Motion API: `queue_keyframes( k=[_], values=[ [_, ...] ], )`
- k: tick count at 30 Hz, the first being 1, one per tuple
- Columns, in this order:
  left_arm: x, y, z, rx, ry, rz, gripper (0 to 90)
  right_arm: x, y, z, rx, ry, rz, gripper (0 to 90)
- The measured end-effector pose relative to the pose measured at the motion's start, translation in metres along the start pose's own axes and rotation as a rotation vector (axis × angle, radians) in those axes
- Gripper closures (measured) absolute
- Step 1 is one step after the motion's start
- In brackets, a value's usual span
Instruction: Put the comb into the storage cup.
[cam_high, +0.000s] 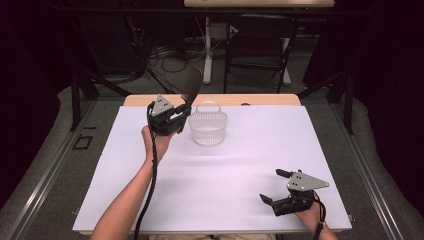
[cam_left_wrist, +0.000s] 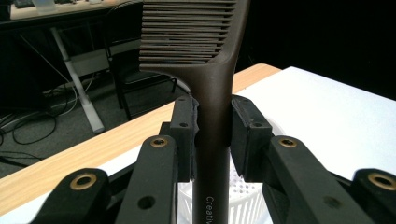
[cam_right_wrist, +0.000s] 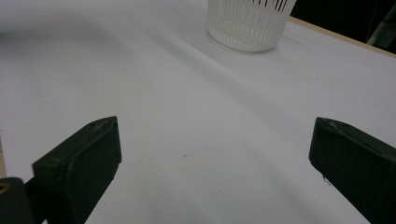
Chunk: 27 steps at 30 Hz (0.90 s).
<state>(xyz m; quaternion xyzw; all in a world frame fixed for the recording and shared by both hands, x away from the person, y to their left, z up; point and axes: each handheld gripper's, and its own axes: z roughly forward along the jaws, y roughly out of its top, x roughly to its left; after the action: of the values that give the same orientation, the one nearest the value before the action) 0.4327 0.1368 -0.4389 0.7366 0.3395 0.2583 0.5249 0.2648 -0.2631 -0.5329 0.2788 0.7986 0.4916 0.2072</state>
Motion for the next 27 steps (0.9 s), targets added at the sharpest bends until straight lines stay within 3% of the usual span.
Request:
queue_keyframes(
  k=[27],
  values=[
    [0.004, 0.004, 0.013, -0.017, 0.024, -0.024, 72.4, 0.0, 0.0, 0.0, 0.001, 0.002, 0.001, 1.9]
  ],
)
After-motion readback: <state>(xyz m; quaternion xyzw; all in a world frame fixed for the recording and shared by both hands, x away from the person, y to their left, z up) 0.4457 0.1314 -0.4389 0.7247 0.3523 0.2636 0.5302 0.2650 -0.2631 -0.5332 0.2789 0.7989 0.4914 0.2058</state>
